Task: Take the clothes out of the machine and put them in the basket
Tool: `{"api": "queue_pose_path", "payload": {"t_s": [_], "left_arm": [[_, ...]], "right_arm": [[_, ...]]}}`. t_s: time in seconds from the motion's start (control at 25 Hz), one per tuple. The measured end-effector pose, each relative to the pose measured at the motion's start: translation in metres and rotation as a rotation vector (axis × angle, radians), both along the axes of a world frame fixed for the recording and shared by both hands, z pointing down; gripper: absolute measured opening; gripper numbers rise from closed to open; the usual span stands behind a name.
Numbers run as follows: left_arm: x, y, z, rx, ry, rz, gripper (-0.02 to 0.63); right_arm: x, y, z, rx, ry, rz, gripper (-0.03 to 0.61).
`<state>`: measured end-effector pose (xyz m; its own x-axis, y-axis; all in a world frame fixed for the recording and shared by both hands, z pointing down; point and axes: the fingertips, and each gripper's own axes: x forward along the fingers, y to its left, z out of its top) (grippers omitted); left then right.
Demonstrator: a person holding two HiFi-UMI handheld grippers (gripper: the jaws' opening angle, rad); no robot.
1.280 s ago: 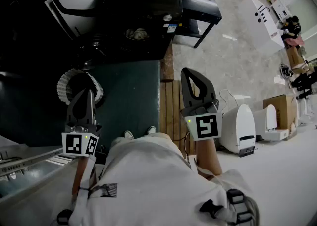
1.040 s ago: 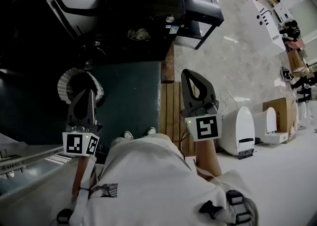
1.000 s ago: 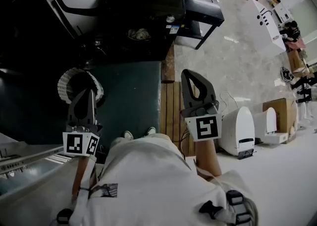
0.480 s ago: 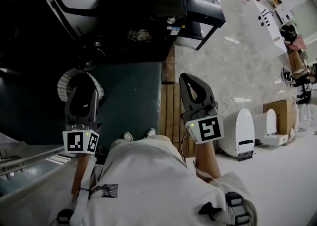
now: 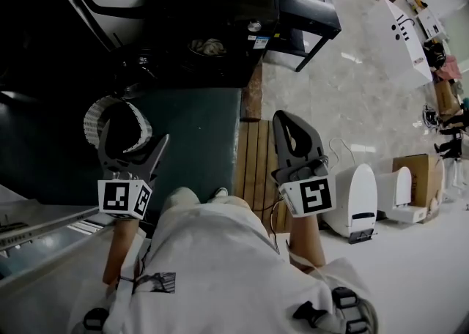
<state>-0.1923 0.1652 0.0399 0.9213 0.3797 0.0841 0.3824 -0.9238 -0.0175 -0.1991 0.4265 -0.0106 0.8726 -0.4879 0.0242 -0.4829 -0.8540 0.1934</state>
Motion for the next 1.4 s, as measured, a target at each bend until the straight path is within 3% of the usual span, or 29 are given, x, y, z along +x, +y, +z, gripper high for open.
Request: {"api": "queue_pose_path", "payload": {"t_s": [0.2, 0.36, 0.56, 0.8, 0.96, 1.16, 1.4], "left_arm": [[0.023, 0.011, 0.015, 0.010, -0.032, 0.002, 0.540], [0.065, 0.004, 0.035, -0.010, -0.068, 0.009, 0.540], [0.153, -0.007, 0.071, -0.057, -0.116, 0.066, 0.540], [0.279, -0.029, 0.078, -0.044, -0.137, 0.176, 0.540], [0.339, -0.029, 0.084, -0.011, -0.170, 0.260, 0.540], [0.389, 0.004, 0.107, 0.010, -0.196, 0.324, 0.540], [0.422, 0.074, 0.180, 0.051, -0.221, 0.323, 0.540]], "right_arm": [[0.027, 0.005, 0.018, -0.006, -0.033, -0.021, 0.014], [0.067, -0.007, 0.026, -0.029, -0.055, -0.026, 0.014], [0.149, -0.024, 0.043, -0.053, -0.107, 0.020, 0.014], [0.264, -0.059, 0.047, -0.066, -0.162, 0.071, 0.014], [0.305, -0.067, 0.056, -0.035, -0.205, 0.120, 0.014], [0.342, -0.044, 0.087, -0.012, -0.255, 0.159, 0.014], [0.382, -0.008, 0.158, -0.022, -0.288, 0.080, 0.014]]}}
